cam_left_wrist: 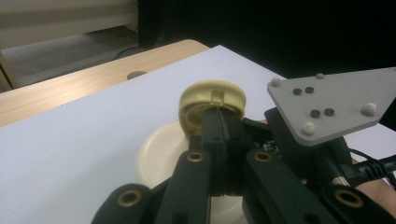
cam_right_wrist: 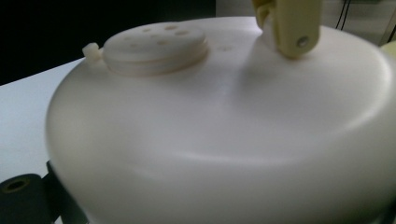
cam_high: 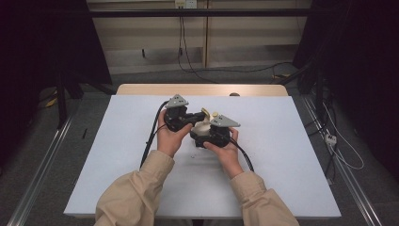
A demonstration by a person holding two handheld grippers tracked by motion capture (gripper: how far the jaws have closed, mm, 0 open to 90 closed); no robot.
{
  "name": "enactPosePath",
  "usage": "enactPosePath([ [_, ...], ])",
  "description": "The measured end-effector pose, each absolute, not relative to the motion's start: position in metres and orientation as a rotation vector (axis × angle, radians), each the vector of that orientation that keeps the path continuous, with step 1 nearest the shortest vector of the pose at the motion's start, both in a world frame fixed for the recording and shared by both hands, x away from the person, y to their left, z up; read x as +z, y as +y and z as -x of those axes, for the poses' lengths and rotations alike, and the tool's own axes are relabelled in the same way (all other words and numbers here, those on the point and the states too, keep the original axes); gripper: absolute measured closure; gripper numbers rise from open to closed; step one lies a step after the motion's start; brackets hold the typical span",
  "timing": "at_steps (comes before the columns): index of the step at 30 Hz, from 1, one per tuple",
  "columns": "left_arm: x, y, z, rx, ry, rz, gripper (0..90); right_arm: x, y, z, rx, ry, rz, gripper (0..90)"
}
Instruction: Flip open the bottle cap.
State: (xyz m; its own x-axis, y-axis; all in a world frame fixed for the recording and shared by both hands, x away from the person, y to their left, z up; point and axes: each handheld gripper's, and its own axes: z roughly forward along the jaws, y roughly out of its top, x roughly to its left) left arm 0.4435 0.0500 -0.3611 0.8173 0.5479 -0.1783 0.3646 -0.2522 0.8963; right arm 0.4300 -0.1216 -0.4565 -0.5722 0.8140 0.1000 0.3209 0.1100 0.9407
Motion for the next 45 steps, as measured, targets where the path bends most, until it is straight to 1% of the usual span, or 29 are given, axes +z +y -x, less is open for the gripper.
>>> enactPosePath([
  [45,-0.36,0.0444,-0.4512,0.198,0.682,-1.872,89.6,-0.4563,-0.1214,-0.4295,1.463,1.947,-1.106,5.8],
])
